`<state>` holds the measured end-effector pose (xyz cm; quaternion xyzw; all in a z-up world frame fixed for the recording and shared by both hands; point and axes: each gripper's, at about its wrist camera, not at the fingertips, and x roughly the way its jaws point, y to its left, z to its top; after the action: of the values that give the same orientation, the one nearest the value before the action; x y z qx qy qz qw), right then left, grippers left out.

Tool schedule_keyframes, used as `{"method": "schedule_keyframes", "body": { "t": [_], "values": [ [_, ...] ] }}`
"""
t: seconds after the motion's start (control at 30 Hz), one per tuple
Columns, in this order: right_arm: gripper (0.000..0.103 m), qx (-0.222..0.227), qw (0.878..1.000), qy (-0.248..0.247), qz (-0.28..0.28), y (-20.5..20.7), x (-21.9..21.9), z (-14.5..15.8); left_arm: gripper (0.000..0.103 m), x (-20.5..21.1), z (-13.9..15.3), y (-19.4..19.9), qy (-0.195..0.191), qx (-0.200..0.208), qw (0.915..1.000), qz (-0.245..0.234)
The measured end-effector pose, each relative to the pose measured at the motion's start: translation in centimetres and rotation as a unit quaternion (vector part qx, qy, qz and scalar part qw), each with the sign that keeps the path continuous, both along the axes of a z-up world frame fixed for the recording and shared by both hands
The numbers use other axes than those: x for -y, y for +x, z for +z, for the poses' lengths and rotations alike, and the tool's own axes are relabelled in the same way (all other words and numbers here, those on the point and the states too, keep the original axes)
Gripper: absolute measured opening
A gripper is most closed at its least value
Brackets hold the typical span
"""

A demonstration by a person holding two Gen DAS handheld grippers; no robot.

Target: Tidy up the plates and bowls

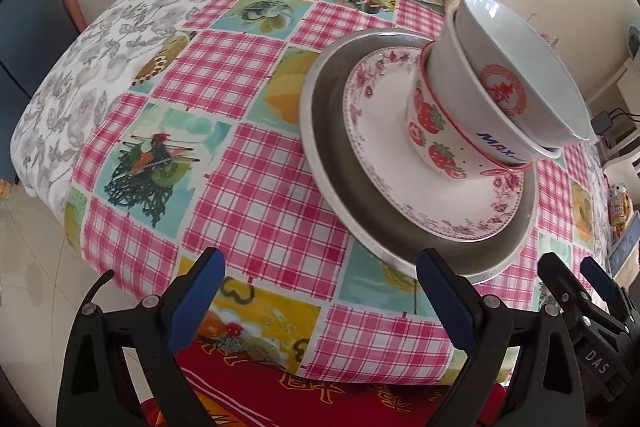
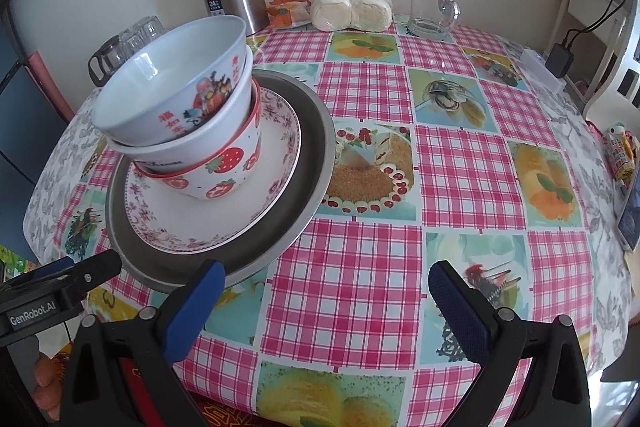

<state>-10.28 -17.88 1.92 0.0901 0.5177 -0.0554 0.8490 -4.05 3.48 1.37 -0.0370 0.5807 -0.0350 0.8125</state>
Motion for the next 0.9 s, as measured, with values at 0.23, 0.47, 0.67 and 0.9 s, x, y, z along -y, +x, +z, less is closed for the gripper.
{"method": "schedule_keyframes", "body": {
  "t": [0.23,0.47,0.67,0.9],
  "values": [
    [0.103,0.002,1.0,0.001,-0.003,-0.12,0.07,0.09,0.097,-0.07,0.26,-0.29,0.011,0.006,0.9999,0.001],
    [0.103,0.003,1.0,0.002,-0.006,-0.23,0.14,0.24,0.097,-0.09,0.5,-0.55,0.021,0.008,0.9997,0.002],
    [0.103,0.004,1.0,0.001,-0.007,-0.24,0.06,0.35,0.097,-0.1,0.58,-0.67,0.028,0.007,0.9996,0.002],
    [0.103,0.004,1.0,0.0,-0.005,-0.25,0.04,0.35,0.097,0.03,0.41,-0.7,0.028,0.0,0.9996,-0.005]
  ]
}}
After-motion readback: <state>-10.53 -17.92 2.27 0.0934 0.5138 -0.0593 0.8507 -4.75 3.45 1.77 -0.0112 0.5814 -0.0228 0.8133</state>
